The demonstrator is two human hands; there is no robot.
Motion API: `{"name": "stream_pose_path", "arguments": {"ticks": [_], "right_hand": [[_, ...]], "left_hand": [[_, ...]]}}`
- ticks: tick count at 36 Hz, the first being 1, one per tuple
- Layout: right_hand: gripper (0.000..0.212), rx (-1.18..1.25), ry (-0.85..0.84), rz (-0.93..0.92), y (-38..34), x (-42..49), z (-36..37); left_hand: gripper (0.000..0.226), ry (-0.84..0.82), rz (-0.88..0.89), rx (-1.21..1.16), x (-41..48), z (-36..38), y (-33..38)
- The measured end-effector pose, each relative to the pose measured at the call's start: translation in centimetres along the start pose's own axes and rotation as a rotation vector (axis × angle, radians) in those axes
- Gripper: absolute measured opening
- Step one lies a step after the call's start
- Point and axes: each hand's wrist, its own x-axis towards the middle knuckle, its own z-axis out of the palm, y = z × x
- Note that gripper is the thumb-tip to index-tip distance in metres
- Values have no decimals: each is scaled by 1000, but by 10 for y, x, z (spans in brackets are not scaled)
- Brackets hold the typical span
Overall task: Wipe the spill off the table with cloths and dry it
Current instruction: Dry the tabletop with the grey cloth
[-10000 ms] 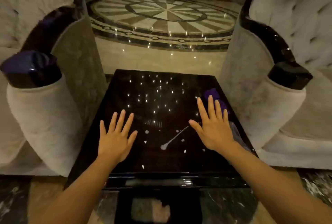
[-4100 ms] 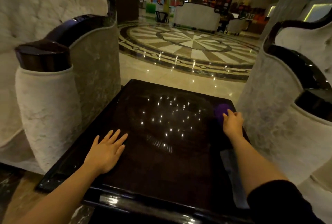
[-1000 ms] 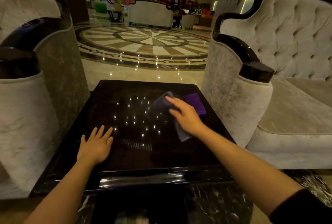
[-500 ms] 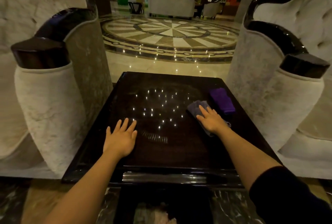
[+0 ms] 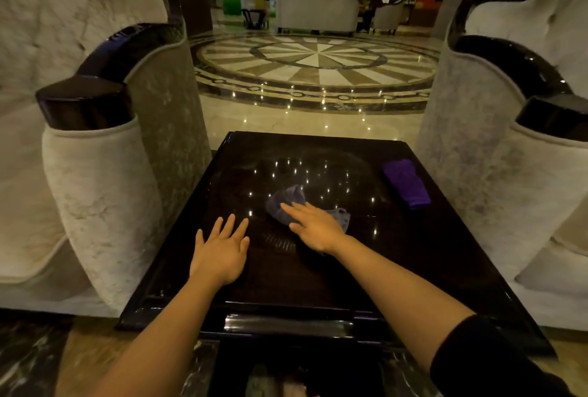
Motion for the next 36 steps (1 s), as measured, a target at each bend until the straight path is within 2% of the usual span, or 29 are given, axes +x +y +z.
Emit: {"name": "stream_pose_path", "arguments": {"ticks": [6,12,19,23,28,33,36], "right_hand": [[47,14,-41,-238,-31,-45,15],[46,23,-47,-365,-46,-89,26],[34,95,-77,-604,-48,-144,29],[32,279,-5,-463,-31,-169,24],[36,414,284,-200,-1,-175,-25],[38,389,651,40,40,-174,-73],[38,234,763,225,61,-162,-81]], "left_hand": [[52,6,5,40,0,1,0],[55,-16,25,91,0,1,-4],[50,-15,-6,0,3,-1,0],[50,-19,-1,2,3,0,0],[50,-10,-7,10,1,-1,-2],[49,-22,-13,9,1,-2,-1],[49,-28,-21,20,-1,-4,-1]]}}
